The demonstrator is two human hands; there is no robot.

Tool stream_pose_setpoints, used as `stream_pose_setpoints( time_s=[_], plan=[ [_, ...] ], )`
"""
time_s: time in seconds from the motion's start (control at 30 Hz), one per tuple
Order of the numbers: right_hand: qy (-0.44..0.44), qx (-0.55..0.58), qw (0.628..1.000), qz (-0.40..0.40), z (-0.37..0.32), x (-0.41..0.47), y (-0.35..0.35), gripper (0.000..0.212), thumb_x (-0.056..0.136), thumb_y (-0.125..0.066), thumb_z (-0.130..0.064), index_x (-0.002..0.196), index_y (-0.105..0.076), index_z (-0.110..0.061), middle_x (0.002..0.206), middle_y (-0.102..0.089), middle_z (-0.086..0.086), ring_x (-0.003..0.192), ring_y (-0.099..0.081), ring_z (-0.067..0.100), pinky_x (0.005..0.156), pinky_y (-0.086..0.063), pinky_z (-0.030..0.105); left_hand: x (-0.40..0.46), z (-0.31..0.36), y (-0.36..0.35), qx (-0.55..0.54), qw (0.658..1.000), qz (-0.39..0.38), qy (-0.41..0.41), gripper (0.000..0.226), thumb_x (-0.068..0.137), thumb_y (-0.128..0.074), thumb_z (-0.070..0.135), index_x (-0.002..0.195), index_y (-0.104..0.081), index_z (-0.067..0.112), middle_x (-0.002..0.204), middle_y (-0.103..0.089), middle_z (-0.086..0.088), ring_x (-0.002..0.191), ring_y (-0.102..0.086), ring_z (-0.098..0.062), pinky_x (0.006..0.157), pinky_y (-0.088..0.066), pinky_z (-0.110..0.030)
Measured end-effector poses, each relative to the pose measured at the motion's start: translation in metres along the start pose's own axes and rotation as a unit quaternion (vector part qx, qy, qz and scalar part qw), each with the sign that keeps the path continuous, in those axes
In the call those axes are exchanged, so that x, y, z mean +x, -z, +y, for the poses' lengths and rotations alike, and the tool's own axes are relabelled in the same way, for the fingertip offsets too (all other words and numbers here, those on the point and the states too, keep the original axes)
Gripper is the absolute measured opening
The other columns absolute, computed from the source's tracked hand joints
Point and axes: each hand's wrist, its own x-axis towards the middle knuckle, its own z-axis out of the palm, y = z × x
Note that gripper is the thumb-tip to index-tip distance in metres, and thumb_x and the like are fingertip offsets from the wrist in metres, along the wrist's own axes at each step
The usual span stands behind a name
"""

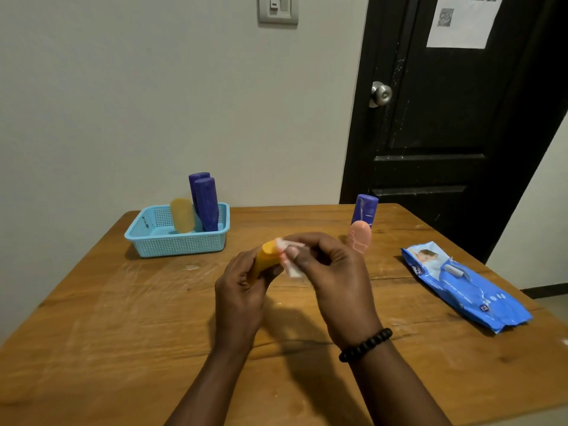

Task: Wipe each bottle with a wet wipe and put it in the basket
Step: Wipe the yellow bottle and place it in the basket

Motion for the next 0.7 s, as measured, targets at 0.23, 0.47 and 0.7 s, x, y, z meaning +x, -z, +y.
stream_pose_setpoints(
  time_s=[0.23, 0.47, 0.7],
  plan=[
    [-0.013, 0.004, 0.998, 0.063, 0.006, 0.010, 0.014, 0.017, 0.090, -0.065, -0.016, 0.100, -0.071, -0.028, 0.096, -0.070, -0.019, 0.093, -0.062, -0.006, 0.071, -0.052, 0.011, 0.000, 0.001, -0.003, -0.032, 0.999, -0.010, 0.036, 0.046, 0.079, -0.071, 0.038, 0.122, -0.066, 0.023, 0.110, -0.069, 0.012, 0.107, -0.061, -0.007, 0.086, -0.051, -0.023],
    [0.060, -0.110, 0.992, 0.021, 0.007, 0.003, 0.014, 0.017, 0.087, -0.067, -0.015, 0.100, -0.072, -0.026, 0.098, -0.068, -0.016, 0.098, -0.059, -0.006, 0.079, -0.049, 0.008, 0.001, 0.001, 0.000, 0.006, 1.000, -0.009, 0.006, 0.041, 0.082, -0.072, 0.030, 0.122, -0.064, 0.030, 0.114, -0.066, 0.017, 0.112, -0.060, -0.004, 0.089, -0.048, -0.014],
    [0.096, -0.195, 0.975, 0.036, 0.002, 0.020, 0.020, 0.023, 0.090, -0.064, -0.010, 0.105, -0.069, -0.026, 0.106, -0.065, -0.014, 0.102, -0.054, -0.009, 0.080, -0.044, 0.002, -0.001, -0.002, -0.005, 0.181, 0.978, -0.043, -0.098, 0.041, 0.085, -0.076, 0.018, 0.124, -0.066, 0.027, 0.104, -0.059, 0.013, 0.099, -0.053, -0.009, 0.080, -0.045, -0.026]
  ],
)
